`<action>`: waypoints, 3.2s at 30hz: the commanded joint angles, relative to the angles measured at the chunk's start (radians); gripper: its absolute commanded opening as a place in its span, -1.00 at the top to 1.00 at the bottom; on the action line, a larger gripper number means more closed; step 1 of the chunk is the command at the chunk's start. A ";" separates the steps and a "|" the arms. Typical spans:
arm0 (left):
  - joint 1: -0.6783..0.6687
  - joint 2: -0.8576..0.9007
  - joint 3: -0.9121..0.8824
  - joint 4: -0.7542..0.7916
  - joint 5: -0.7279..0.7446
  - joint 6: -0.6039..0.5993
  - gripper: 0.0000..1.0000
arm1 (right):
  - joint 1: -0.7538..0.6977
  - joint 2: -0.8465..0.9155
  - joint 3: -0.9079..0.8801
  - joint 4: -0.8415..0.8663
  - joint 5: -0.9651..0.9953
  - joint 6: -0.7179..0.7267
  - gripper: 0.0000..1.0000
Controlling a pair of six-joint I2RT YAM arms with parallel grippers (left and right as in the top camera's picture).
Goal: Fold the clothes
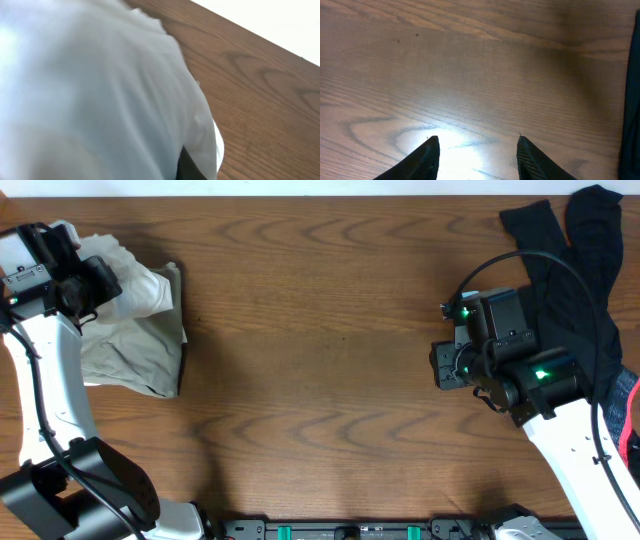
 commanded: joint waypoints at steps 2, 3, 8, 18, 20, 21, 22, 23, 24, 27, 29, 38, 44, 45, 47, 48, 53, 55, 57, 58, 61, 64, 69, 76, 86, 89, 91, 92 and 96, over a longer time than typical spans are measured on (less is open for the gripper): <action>0.005 -0.008 0.026 0.007 0.013 0.010 0.88 | -0.009 0.002 0.001 -0.001 0.004 -0.014 0.03; 0.005 -0.008 0.026 0.010 0.013 0.009 0.88 | -0.009 0.002 0.001 -0.002 0.004 -0.014 0.03; 0.006 -0.008 0.026 0.012 0.013 0.010 0.88 | -0.009 0.002 0.001 -0.002 0.004 -0.014 0.02; 0.075 -0.001 -0.007 -0.026 -0.039 0.027 0.88 | -0.009 0.002 0.001 -0.011 0.004 -0.014 0.02; 0.098 0.005 -0.023 -0.032 -0.039 0.023 0.87 | -0.009 0.002 0.001 -0.011 0.004 -0.014 0.02; 0.110 0.009 -0.034 -0.038 -0.039 0.017 0.77 | -0.009 0.002 0.001 -0.012 0.004 -0.014 0.02; 0.117 0.012 -0.042 -0.045 -0.039 0.016 0.37 | -0.009 0.002 0.001 -0.012 0.004 -0.014 0.02; 0.123 0.014 -0.048 -0.056 -0.039 0.016 -0.13 | -0.009 0.002 0.001 -0.012 0.004 -0.014 0.01; 0.128 0.018 -0.051 -0.071 -0.039 0.016 -0.60 | -0.010 0.002 0.001 -0.012 0.004 -0.014 0.01; 0.136 0.023 -0.051 -0.121 -0.039 0.016 -0.92 | -0.009 0.002 0.001 -0.012 0.004 -0.014 0.01; 0.136 0.023 -0.051 -0.133 -0.039 0.007 -0.97 | -0.009 0.002 0.001 -0.013 0.004 -0.014 0.01; 0.136 0.001 -0.051 -0.090 0.100 -0.045 0.31 | -0.010 0.002 0.001 -0.012 0.007 -0.014 0.00; 0.135 0.015 -0.053 -0.106 0.104 -0.045 0.88 | -0.010 0.002 0.001 -0.011 0.008 -0.014 -0.01; 0.135 0.021 -0.057 -0.108 0.104 -0.045 0.88 | -0.009 0.002 0.001 -0.012 0.008 -0.014 0.00; 0.136 0.040 -0.066 -0.104 0.103 -0.045 0.88 | -0.009 0.002 0.001 -0.013 0.008 -0.014 0.01; 0.136 0.059 -0.070 -0.103 0.103 -0.045 0.87 | -0.009 0.002 0.001 -0.016 0.008 -0.014 0.00; 0.136 0.177 -0.076 -0.099 0.110 -0.061 0.88 | -0.010 0.002 0.001 -0.026 0.008 -0.015 -0.01; 0.136 0.229 -0.076 -0.095 0.143 -0.061 0.88 | -0.009 0.002 0.001 -0.029 0.008 -0.015 -0.02; 0.136 0.286 -0.076 -0.090 0.210 -0.061 0.85 | -0.009 0.002 0.001 -0.032 0.008 -0.015 -0.02; 0.136 0.307 -0.076 -0.088 0.254 -0.060 0.76 | -0.009 0.002 0.001 -0.032 0.008 -0.015 -0.02; 0.135 0.349 -0.076 -0.087 0.380 -0.060 0.28 | -0.009 0.002 0.001 -0.033 0.008 -0.015 -0.03; 0.134 0.340 -0.075 -0.089 0.447 -0.060 0.12 | -0.009 0.002 0.001 -0.033 0.008 -0.015 -0.03; 0.134 0.214 -0.054 -0.084 0.463 -0.059 0.00 | -0.009 0.002 0.001 -0.035 0.008 -0.015 -0.03; 0.117 -0.086 -0.021 -0.078 0.470 -0.060 -0.77 | -0.009 0.002 0.001 -0.026 0.008 -0.015 -0.03; -0.189 -0.399 -0.021 -0.298 0.140 -0.005 -0.92 | -0.009 0.002 0.001 0.032 -0.001 -0.014 -0.99; -0.303 -0.423 -0.021 -0.373 0.015 -0.006 -0.96 | -0.009 0.002 0.001 0.085 0.000 -0.014 -0.99; -0.346 -0.424 -0.021 -0.395 -0.012 -0.006 -0.96 | -0.009 0.002 0.001 0.121 0.006 -0.015 -0.99; -0.364 -0.422 -0.021 -0.404 -0.014 -0.006 -0.96 | -0.010 0.002 0.001 0.147 0.027 -0.015 -0.97; -0.407 -0.404 -0.036 -0.397 -0.026 -0.010 -0.96 | -0.021 0.002 0.001 0.245 0.090 -0.015 -0.98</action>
